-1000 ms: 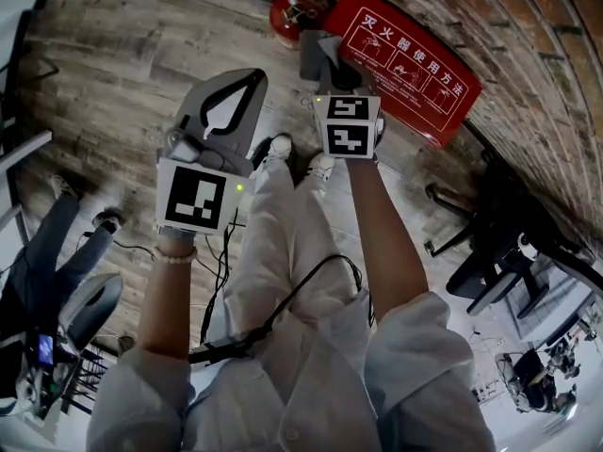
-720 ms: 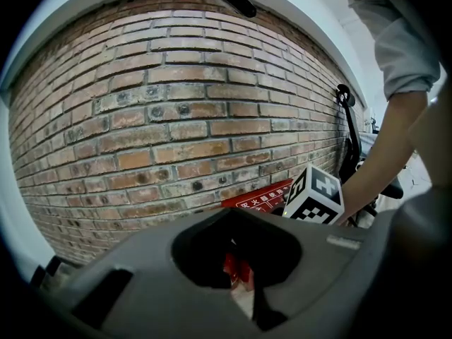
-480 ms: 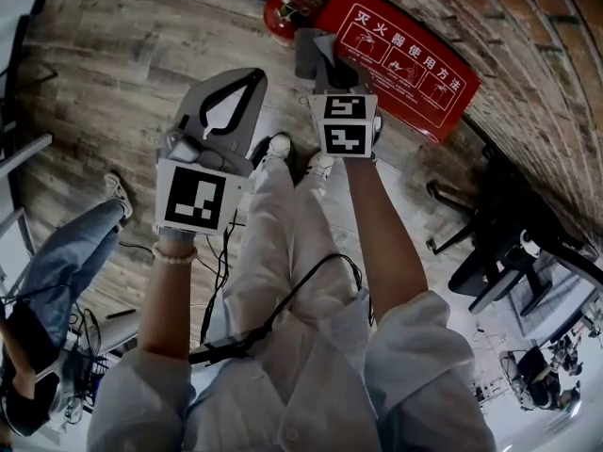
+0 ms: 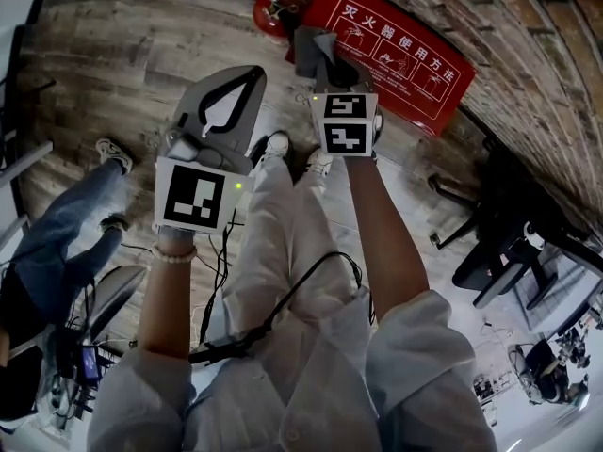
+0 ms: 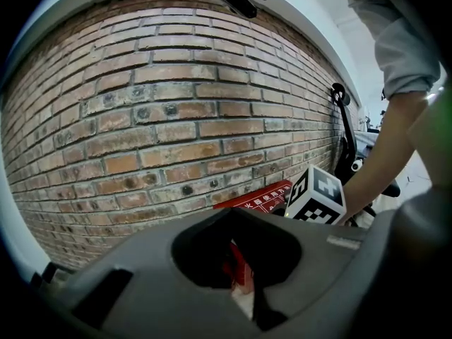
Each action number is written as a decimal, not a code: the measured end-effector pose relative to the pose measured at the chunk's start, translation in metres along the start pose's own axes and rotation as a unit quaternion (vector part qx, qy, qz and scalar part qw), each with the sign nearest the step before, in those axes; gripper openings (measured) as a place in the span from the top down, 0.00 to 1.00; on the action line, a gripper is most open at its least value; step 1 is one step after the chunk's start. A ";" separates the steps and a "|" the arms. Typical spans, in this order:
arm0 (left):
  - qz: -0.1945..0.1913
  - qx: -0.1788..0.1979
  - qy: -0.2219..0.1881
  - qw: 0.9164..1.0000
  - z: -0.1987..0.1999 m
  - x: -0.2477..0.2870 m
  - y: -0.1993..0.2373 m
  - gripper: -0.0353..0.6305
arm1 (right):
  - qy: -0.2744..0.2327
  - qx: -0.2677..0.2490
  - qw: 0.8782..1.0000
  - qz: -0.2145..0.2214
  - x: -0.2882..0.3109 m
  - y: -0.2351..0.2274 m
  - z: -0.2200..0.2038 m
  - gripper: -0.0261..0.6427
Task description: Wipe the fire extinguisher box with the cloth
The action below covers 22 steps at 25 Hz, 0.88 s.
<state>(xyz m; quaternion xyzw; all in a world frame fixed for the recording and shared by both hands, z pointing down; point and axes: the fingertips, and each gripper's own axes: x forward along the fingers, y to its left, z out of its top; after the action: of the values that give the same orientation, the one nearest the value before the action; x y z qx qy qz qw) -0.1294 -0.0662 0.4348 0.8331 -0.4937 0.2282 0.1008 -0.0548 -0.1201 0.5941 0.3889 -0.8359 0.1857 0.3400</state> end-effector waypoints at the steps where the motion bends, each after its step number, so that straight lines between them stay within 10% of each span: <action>1: -0.001 0.001 0.000 1.000 0.001 0.001 -0.002 0.95 | -0.001 0.001 1.000 -0.001 -0.001 -0.002 -0.001 0.92; 22: -0.040 0.024 -0.001 0.999 0.019 0.029 -0.050 0.95 | -0.006 0.029 0.999 -0.035 -0.035 -0.048 -0.033 0.92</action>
<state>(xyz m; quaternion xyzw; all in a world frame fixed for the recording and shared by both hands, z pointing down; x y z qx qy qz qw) -0.0691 -0.0713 0.4349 0.8546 -0.4543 0.2351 0.0895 0.0127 -0.1135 0.5946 0.4284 -0.8180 0.1959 0.3300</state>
